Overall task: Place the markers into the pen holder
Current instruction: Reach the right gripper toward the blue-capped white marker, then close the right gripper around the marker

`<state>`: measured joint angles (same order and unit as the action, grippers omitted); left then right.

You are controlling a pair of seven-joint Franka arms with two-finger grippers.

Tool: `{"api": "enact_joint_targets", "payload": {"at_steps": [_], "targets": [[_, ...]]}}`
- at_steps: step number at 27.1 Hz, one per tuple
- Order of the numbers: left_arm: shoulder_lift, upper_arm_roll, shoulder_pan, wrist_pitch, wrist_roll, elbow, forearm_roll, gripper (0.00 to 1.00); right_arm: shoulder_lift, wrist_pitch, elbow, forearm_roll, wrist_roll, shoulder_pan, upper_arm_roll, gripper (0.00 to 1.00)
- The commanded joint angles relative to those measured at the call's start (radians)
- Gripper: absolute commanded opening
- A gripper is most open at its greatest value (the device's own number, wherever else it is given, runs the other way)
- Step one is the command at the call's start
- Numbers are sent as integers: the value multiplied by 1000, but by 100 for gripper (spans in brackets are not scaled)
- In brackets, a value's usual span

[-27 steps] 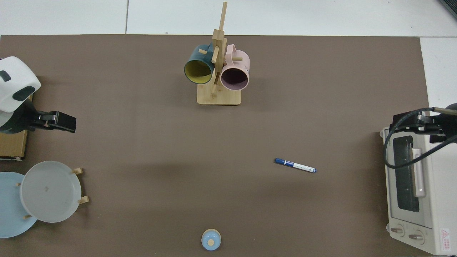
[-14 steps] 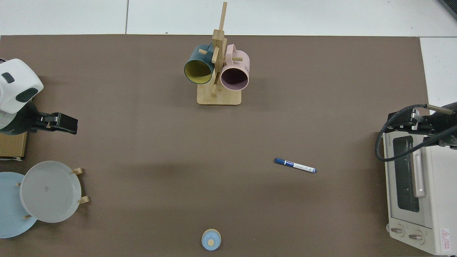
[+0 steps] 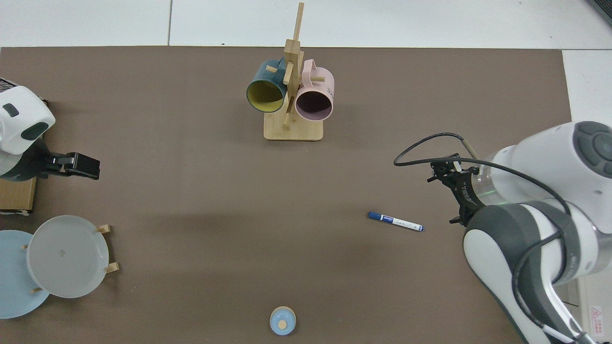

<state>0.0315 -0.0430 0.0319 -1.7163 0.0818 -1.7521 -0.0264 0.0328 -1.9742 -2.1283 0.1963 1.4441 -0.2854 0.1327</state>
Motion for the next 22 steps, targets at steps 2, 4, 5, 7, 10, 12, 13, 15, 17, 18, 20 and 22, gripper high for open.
{"api": "enact_joint_targets", "payload": {"at_steps": [2, 4, 5, 7, 10, 12, 13, 15, 17, 18, 20, 22], "targets": [[-21, -1, 2, -46, 13, -69, -1, 100, 7, -75, -79, 104, 99, 38, -2, 100], [-21, -1, 2, -46, 15, -69, 0, 100, 3, -116, -107, 115, 114, 32, -2, 100], [-21, -1, 2, -46, 15, -69, -1, 100, 1, -135, -119, 115, 117, 31, -2, 100], [-21, -1, 2, -46, 15, -70, 0, 100, -10, -170, -146, 118, 121, 31, -2, 100], [-21, -1, 2, -43, 15, -70, 0, 100, -28, -199, -174, 152, 116, 25, -2, 100], [-21, -3, 0, -43, 15, -73, 0, 100, -34, -222, -189, 164, 116, 6, -2, 100], [-21, -1, 0, -43, 15, -73, 0, 100, -36, -238, -199, 164, 116, -4, -2, 100], [-21, -3, 0, -42, 15, -73, -1, 100, -48, -284, -222, 164, 113, -17, -2, 100], [-21, -3, -1, -40, 15, -75, 0, 100, -62, -333, -246, 164, 104, -17, -2, 100], [-21, -3, -1, -40, 15, -75, 0, 100, -71, -353, -252, 164, 102, -17, -2, 100], [-22, -3, 0, -37, 15, -75, 0, 100, -82, -368, -260, 164, 91, -17, -2, 100], [-24, -3, -3, -37, 15, -79, 0, 100, -86, -370, -263, 164, 88, -18, -2, 100]]}}
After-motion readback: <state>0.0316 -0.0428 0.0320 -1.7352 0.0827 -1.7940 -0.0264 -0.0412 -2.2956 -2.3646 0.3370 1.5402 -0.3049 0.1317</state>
